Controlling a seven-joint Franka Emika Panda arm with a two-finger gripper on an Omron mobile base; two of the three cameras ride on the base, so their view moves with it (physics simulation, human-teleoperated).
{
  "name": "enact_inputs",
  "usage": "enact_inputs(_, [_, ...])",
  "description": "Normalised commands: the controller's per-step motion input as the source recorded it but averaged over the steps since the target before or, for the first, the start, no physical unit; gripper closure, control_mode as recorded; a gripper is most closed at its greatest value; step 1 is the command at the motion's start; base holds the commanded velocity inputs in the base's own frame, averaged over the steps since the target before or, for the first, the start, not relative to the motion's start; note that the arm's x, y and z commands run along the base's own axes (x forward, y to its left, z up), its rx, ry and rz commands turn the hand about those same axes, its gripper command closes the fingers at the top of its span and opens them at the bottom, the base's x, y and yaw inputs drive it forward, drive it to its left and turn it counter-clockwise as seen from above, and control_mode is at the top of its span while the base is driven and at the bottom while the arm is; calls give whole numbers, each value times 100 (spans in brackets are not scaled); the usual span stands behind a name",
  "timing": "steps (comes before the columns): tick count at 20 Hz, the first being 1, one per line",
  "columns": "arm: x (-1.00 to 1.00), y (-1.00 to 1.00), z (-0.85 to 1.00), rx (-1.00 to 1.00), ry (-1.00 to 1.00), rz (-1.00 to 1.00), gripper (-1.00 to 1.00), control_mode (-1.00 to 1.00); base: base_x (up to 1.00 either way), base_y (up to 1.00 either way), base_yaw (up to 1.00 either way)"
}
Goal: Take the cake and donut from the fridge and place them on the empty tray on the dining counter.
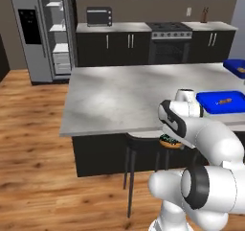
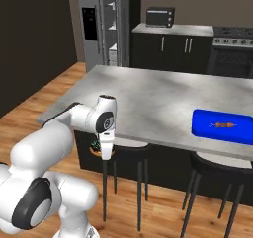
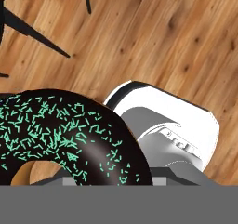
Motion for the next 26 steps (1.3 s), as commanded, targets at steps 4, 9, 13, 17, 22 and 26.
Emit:
enact_inputs(4, [0, 0, 0, 0, 0, 0, 100, 100, -25, -85, 11])
enact_inputs(9, [0, 0, 0, 0, 0, 0, 100, 100, -26, -85, 11])
enact_inputs(13, [0, 0, 0, 0, 0, 0, 100, 100, -29, -85, 11])
enact_inputs(17, [0, 0, 0, 0, 0, 0, 100, 100, -30, -86, 11])
enact_inputs(22, [0, 0, 0, 0, 0, 0, 100, 100, -33, -86, 11])
enact_inputs(26, [0, 0, 0, 0, 0, 0, 100, 100, -36, -86, 10])
